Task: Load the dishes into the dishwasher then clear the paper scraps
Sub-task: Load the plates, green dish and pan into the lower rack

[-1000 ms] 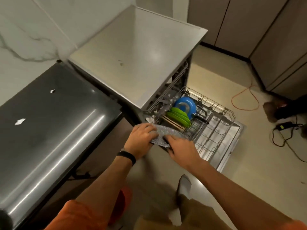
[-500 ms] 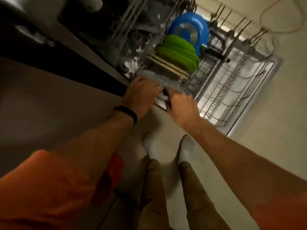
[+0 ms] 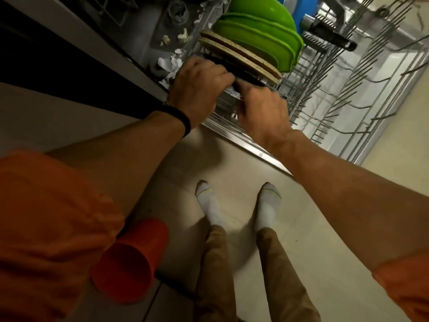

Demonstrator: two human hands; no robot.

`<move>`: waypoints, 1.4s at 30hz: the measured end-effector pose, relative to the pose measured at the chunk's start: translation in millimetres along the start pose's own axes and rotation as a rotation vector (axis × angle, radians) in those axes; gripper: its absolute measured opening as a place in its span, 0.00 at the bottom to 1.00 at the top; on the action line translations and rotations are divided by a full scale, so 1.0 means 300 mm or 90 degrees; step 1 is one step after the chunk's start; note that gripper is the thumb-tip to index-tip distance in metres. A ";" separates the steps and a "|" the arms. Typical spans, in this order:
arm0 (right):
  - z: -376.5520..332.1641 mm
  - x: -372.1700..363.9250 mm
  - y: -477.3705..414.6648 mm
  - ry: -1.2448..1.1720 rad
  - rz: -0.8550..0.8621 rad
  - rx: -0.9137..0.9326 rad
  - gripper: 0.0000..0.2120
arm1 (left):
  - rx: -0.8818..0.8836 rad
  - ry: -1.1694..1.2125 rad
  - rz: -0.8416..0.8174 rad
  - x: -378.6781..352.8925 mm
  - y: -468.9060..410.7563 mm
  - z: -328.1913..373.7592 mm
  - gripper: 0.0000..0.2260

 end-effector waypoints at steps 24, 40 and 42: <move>0.036 0.037 -0.116 0.010 -0.008 -0.017 0.14 | 0.193 0.058 -0.023 0.051 -0.091 -0.119 0.06; -0.235 0.750 0.238 0.069 -0.090 0.017 0.15 | 0.280 0.065 -0.065 0.761 0.095 0.238 0.08; -0.303 0.873 0.310 0.067 -0.068 0.038 0.14 | 0.303 0.057 -0.053 0.915 0.138 0.290 0.08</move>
Point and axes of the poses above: each hand's wrist, its own y-axis away from the middle knuckle, its own x-axis out of the back of the hand, z = x × y, the point moved 5 cm from there along -y, towards the middle knuckle, and after that the axes turned 8 degrees about x, right-handed, at the moved point
